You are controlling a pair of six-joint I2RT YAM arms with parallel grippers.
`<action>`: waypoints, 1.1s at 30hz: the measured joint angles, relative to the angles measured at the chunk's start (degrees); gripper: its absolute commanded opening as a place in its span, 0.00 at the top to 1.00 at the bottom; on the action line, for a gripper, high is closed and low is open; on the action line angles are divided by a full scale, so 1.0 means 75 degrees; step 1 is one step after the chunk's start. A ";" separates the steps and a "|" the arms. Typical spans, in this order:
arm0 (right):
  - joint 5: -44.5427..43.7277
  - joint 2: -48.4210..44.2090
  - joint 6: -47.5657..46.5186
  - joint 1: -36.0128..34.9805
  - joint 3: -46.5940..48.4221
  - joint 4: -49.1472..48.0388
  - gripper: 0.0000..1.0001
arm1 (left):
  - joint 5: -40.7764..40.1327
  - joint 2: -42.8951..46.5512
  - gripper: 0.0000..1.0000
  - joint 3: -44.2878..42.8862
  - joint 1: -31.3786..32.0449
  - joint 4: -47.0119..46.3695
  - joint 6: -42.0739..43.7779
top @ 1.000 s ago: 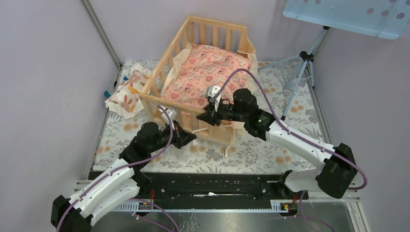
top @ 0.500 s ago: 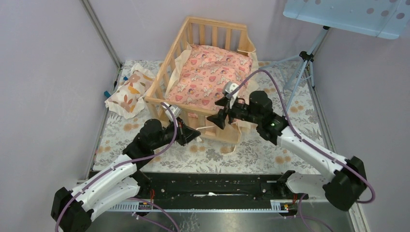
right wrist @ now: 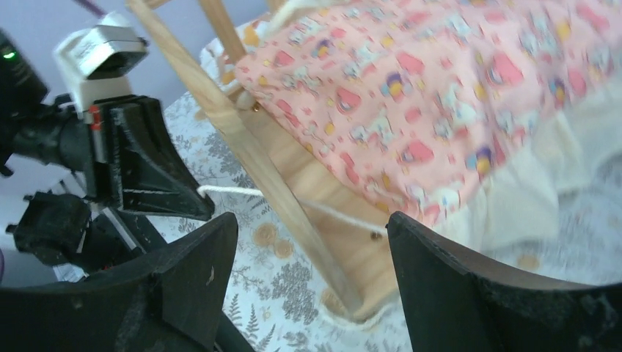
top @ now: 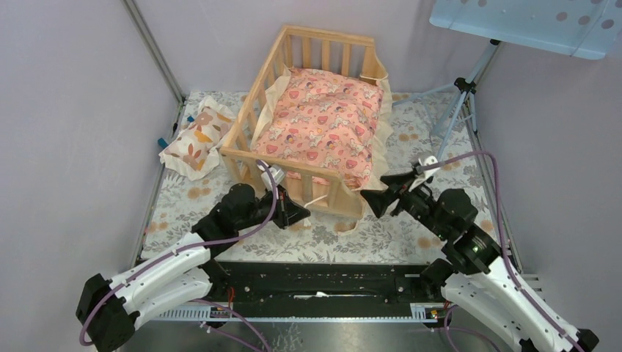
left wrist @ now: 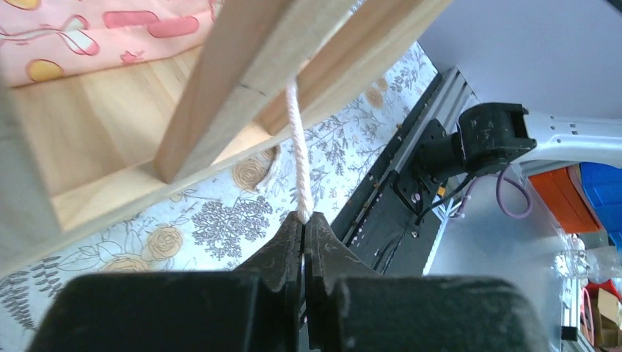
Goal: Set up the pet bed
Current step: Adjust the bed frame at the center of the board, then tie the ropes to the bed frame.
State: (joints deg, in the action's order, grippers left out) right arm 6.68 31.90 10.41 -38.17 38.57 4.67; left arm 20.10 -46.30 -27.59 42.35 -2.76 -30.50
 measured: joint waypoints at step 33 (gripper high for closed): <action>-0.1833 0.1781 0.4937 0.0000 -0.4972 -0.3701 0.40 | -0.0557 -0.0353 1.00 -0.0003 0.0370 0.0353 -0.0353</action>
State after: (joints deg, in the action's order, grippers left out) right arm -7.07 45.25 47.44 -38.17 1.28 -23.09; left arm 15.92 -48.95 -27.62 45.12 -0.12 -33.15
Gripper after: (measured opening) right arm 0.590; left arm 0.013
